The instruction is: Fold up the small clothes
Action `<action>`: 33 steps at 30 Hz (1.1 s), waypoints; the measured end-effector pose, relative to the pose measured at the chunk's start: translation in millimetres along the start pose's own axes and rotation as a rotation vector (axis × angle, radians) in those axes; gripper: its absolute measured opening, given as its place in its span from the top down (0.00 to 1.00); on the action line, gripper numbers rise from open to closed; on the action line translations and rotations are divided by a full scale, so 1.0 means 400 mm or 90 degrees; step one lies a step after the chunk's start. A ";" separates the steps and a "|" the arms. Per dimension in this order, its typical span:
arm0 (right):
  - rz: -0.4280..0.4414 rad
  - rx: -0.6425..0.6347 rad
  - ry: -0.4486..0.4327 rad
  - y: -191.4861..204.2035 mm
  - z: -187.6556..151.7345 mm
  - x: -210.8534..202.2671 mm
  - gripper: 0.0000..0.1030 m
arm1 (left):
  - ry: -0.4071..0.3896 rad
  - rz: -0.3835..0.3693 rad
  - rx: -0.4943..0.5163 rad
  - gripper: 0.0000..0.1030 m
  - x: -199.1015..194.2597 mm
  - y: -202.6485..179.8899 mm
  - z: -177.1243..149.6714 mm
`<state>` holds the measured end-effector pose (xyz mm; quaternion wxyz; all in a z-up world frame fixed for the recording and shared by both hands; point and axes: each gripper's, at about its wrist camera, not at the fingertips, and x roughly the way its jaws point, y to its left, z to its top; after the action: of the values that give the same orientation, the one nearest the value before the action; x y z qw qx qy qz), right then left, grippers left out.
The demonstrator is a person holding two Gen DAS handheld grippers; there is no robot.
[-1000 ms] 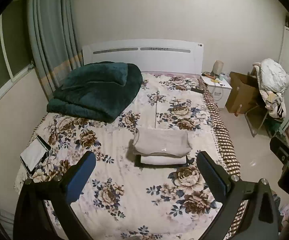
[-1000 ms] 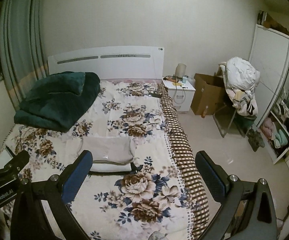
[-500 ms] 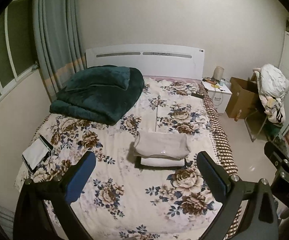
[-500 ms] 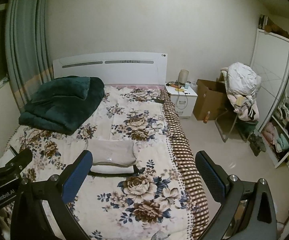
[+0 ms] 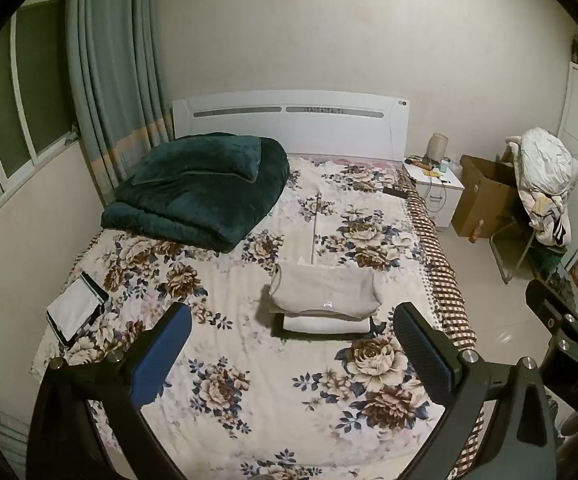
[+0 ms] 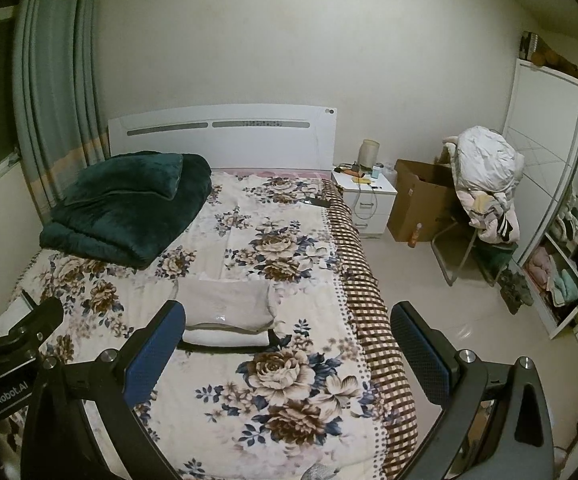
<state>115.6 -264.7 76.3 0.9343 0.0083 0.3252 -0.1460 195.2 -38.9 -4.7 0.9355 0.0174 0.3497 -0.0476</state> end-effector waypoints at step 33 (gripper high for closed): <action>0.019 -0.006 0.004 0.035 0.002 -0.008 0.00 | -0.010 0.006 -0.002 0.00 -0.030 0.015 0.003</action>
<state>117.4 -250.4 77.8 0.9354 0.0093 0.3285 -0.1309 187.8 -32.1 4.1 0.9384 0.0173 0.3424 -0.0428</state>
